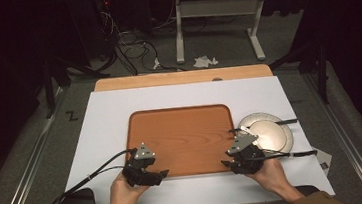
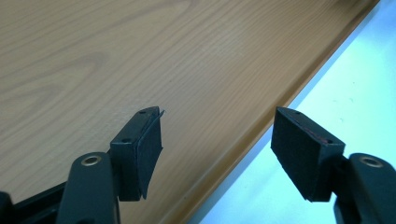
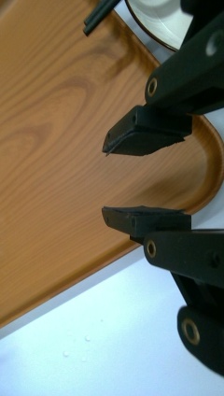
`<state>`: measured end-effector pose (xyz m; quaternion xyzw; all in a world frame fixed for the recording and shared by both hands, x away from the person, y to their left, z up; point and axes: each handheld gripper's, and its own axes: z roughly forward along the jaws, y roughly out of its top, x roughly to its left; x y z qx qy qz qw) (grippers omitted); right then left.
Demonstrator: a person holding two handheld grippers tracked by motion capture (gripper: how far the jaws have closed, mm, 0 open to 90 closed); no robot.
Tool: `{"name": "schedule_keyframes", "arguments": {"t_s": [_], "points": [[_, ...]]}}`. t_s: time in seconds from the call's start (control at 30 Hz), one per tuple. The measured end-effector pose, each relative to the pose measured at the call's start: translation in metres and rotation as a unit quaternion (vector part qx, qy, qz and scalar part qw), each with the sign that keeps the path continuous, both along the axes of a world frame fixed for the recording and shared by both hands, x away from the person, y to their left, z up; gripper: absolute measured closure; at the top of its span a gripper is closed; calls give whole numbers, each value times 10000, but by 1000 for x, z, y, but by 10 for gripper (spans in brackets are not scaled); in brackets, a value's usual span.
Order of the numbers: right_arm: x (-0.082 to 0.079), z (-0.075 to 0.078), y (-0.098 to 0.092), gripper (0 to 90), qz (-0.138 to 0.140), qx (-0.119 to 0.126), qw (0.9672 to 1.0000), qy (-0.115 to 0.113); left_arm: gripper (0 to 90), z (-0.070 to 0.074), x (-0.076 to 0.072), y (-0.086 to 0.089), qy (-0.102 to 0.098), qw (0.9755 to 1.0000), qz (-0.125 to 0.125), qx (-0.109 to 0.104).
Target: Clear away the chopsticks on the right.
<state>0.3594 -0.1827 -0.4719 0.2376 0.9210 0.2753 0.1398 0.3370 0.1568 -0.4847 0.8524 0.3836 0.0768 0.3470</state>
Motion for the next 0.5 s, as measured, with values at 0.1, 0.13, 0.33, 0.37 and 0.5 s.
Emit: {"name": "schedule_keyframes", "arguments": {"t_s": [0.1, 0.13, 0.33, 0.37, 0.5], "points": [[0, -1, 0, 604, -5, -55, 10000, 26, 334, 0, 0, 0, 8, 10000, -5, -11], [0, -2, 0, 601, 8, -67, 10000, 20, 334, 0, 1, 0, 16, 10000, -2, -4], [1, -3, 0, 582, -7, -80, 10000, -5, 334, 0, 1, 0, 23, 10000, -7, 10], [1, -3, 0, 579, -1, -122, 9999, -8, 334, 0, 0, 0, 13, 10000, -6, -4], [0, -3, 0, 576, 22, -118, 9999, 8, 334, 0, 0, 0, 5, 10000, -4, -3]]}}
